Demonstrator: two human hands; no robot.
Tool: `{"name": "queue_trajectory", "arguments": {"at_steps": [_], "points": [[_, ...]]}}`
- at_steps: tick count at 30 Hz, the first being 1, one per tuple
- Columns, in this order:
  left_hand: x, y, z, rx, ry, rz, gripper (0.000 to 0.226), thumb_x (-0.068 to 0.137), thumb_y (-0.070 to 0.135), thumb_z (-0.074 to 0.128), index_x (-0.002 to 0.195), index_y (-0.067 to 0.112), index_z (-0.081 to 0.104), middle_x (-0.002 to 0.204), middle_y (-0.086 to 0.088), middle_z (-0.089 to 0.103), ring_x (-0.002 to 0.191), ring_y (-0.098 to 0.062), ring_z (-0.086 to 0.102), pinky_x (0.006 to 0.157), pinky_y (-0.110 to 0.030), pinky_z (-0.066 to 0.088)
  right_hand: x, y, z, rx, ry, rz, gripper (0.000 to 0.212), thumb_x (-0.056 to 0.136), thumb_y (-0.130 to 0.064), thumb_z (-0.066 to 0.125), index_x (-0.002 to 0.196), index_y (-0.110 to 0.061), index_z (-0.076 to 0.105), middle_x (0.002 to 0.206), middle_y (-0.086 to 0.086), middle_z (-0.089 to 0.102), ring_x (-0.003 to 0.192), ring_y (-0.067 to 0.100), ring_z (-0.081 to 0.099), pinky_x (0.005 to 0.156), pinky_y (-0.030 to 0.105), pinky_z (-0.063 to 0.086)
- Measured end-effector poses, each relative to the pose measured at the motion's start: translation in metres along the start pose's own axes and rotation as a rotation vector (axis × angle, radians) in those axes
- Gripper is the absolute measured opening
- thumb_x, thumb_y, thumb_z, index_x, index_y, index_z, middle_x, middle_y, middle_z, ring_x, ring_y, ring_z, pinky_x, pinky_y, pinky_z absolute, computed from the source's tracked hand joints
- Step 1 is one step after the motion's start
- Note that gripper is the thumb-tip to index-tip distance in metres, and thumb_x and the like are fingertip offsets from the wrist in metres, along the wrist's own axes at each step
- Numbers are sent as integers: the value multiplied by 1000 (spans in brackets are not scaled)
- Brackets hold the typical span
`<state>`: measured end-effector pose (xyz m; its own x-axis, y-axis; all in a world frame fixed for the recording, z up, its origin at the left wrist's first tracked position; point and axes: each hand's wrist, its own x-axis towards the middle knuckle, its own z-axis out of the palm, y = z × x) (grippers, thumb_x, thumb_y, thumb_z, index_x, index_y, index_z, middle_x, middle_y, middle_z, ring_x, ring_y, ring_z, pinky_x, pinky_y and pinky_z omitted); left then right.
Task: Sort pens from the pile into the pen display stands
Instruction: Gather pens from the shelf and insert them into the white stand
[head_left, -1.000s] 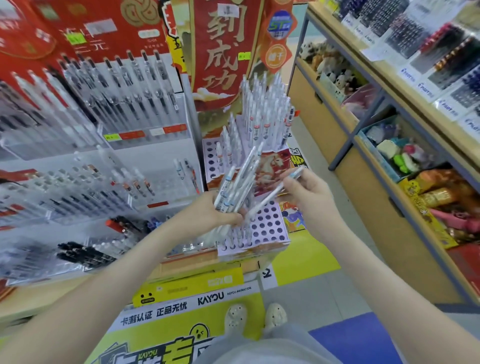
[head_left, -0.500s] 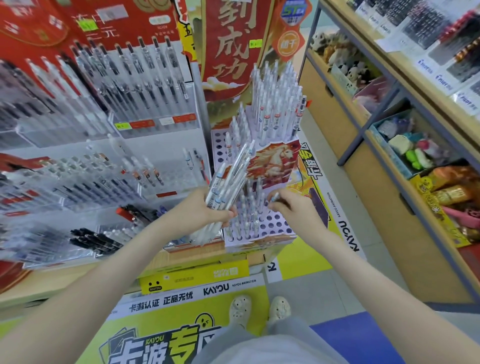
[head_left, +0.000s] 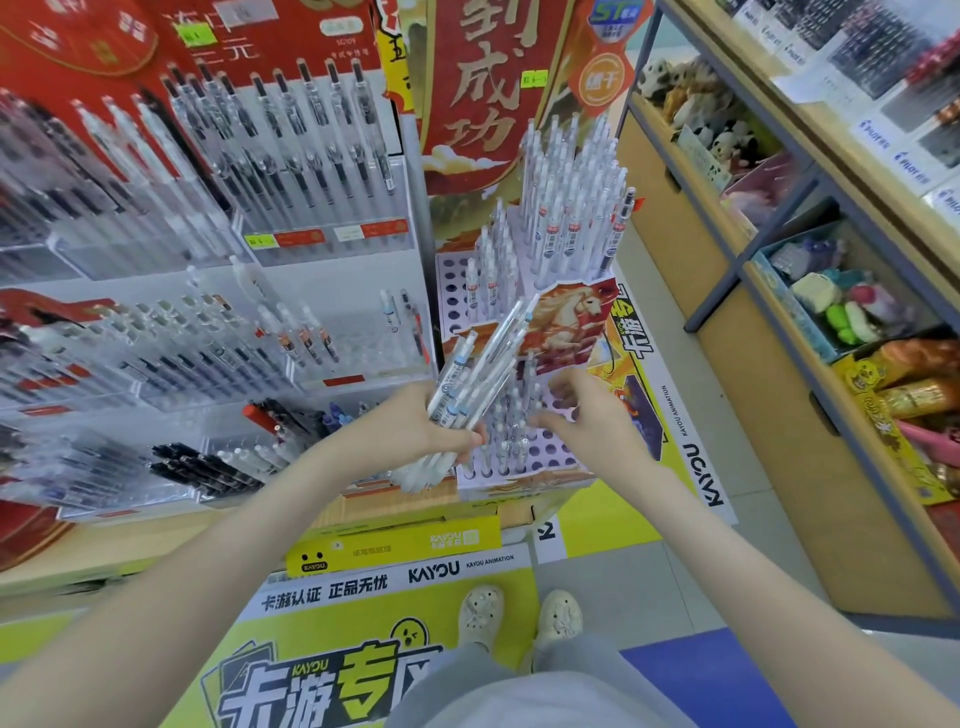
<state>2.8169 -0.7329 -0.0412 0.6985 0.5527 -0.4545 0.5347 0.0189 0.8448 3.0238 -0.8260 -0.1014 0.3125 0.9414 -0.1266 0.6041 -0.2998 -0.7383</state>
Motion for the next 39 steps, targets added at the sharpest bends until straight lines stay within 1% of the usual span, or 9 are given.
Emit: {"name": "queue_trajectory", "arguments": {"at_steps": [3,7,11,18,22,27,29,35,39], "points": [[2,3,3,60,-49,-4,16,85,15,72,98,10,65,94,-13,73,87,-26,70,84,-33,56,-5,-23,-19,334,118,-54,28,90,-28,61,116,-23,53,99,-11,57,90,1,54,76,14,42],[7,12,7,85,-104,-5,15,84,17,73,94,14,63,83,-3,72,73,-11,68,70,-21,51,-4,-45,-27,803,-4,-33,25,85,-31,57,110,-27,59,98,-7,66,88,7,62,81,23,50],[8,19,6,123,-126,9,11,85,16,71,91,18,63,81,-5,72,70,-5,66,65,-10,47,0,-44,-34,955,17,-45,21,85,-23,56,99,-11,66,87,-1,70,79,18,62,79,31,51],[16,16,-2,113,-132,49,11,84,11,71,89,17,64,88,-10,74,76,-18,69,78,-27,55,6,-32,-51,1026,338,-1,19,100,-13,43,96,-6,60,83,0,69,75,16,64,68,30,52],[14,12,-9,55,-68,29,16,83,9,73,91,20,64,78,3,72,66,-8,67,67,-16,52,-3,-14,-58,780,371,13,15,97,-13,51,84,-8,54,68,-8,62,66,12,59,67,26,50],[13,5,-9,26,-29,-2,16,83,11,74,93,20,65,88,-1,75,76,-11,71,71,-19,54,-13,4,-32,515,166,51,17,89,-9,63,79,-3,50,79,23,61,71,25,60,68,25,49],[14,3,-8,2,-22,5,17,84,9,73,94,21,65,94,-7,75,82,-20,71,79,-26,57,-15,6,-22,397,94,48,17,89,-12,63,78,-11,51,77,15,63,73,23,61,65,22,47],[16,-2,-7,-50,-28,16,21,83,5,72,94,21,65,83,6,75,87,-32,69,80,-27,57,-12,14,-1,98,-89,11,13,88,-19,65,84,-19,52,78,9,63,74,28,58,69,39,47],[16,-1,-6,-41,-29,21,18,83,7,72,94,19,64,89,-2,73,77,-20,69,76,-22,56,-10,16,11,-62,-160,38,20,89,-28,63,86,-18,47,82,3,62,76,24,55,69,38,45]]}}
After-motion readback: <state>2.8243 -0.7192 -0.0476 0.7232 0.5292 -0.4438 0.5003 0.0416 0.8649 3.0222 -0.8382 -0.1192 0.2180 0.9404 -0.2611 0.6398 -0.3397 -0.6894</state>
